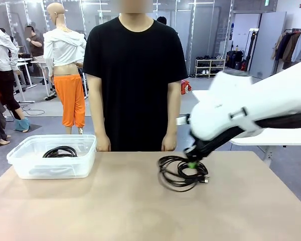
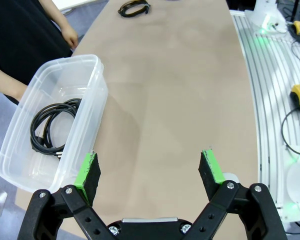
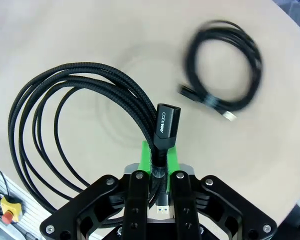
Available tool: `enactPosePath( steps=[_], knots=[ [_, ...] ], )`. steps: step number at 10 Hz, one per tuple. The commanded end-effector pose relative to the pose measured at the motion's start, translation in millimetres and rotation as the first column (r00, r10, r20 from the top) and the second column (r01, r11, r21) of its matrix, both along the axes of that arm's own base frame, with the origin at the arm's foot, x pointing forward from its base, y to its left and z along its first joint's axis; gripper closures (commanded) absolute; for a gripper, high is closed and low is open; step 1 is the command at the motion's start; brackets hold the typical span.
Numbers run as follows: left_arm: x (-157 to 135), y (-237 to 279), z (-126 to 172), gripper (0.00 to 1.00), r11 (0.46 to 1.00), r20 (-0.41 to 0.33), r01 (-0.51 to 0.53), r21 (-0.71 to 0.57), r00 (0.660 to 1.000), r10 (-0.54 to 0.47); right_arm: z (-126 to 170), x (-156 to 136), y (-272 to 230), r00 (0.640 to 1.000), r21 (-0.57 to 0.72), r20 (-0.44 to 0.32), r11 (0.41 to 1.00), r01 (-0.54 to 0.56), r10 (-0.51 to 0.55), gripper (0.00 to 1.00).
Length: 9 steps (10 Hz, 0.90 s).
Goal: Organize and store the cables.
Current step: Place the USB Extension Cable into the Organizing box.
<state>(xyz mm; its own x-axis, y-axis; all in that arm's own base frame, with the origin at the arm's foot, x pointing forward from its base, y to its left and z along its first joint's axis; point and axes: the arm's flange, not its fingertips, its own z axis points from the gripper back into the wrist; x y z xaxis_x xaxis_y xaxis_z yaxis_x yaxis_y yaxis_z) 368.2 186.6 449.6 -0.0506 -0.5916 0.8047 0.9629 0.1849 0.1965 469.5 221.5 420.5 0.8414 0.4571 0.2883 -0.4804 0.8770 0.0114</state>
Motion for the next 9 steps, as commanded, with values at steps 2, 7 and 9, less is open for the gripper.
enactPosePath(
  steps=[2,7,9],
  knots=[
    [-3.4,-0.2,0.1,0.0,1.0,0.021,0.012,-0.015,1.0,-0.011,-18.8,14.6,69.9,0.997,-0.017,0.07,0.999,-0.043,0.044,0.86],
    [-3.4,-0.2,0.1,0.0,1.0,0.021,0.012,-0.015,1.0,-0.011,-67.0,13.8,141.4,0.979,-0.035,-0.076,0.981,-0.192,0.189,0.86],
    [-3.4,-0.2,0.1,0.0,1.0,0.021,0.012,-0.015,1.0,-0.011,-67.1,11.2,146.7,0.977,-0.015,-0.101,0.981,-0.192,0.19,0.86]
  ],
)
